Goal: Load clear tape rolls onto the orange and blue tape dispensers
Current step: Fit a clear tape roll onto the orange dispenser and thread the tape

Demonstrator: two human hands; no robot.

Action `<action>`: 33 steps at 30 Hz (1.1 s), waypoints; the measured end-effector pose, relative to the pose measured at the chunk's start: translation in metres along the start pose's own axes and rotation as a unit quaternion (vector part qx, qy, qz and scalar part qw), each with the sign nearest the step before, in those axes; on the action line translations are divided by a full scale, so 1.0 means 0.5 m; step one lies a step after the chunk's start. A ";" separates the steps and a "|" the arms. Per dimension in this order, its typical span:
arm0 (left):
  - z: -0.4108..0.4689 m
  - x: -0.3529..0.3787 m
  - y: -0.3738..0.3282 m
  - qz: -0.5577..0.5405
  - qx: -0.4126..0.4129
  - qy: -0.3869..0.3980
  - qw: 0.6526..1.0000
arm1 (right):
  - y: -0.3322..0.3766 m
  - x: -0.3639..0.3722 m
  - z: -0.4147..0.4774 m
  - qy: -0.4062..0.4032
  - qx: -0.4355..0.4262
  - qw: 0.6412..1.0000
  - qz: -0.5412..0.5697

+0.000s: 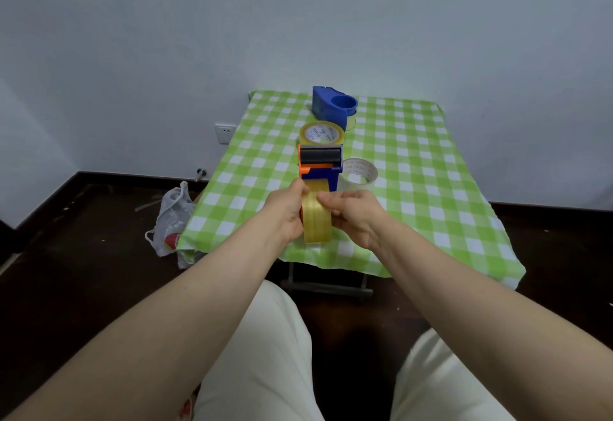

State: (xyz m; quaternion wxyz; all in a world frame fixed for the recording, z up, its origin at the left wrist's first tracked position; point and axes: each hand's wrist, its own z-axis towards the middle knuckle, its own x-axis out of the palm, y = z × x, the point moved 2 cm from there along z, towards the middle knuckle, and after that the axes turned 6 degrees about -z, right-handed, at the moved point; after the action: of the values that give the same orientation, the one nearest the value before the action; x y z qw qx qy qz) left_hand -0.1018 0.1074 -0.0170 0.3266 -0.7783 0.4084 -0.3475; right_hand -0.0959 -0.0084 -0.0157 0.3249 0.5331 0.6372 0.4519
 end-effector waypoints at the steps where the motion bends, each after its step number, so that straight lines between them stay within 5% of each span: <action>1: 0.002 0.000 -0.001 0.007 -0.004 -0.001 1.000 | -0.001 -0.001 -0.002 0.011 -0.002 1.000 -0.006; 9: 0.001 0.005 -0.005 0.010 -0.001 -0.019 1.000 | -0.002 -0.008 -0.013 0.024 -0.002 0.998 -0.051; 15: -0.021 0.012 -0.008 0.007 0.024 0.021 0.999 | 0.002 -0.014 -0.003 0.005 0.020 0.998 0.061; 27: -0.015 0.008 -0.015 0.016 0.024 -0.003 1.000 | 0.004 -0.011 -0.010 0.028 -0.029 0.999 -0.026; 33: -0.035 0.011 -0.017 0.001 0.033 0.033 0.999 | 0.011 -0.013 -0.012 0.041 -0.023 0.998 0.039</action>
State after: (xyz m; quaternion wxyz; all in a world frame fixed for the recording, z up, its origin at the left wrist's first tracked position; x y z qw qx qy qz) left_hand -0.1098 0.1025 0.0008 0.3385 -0.7551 0.4079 -0.3859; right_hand -0.0978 -0.0159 -0.0087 0.2927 0.5312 0.6183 0.4999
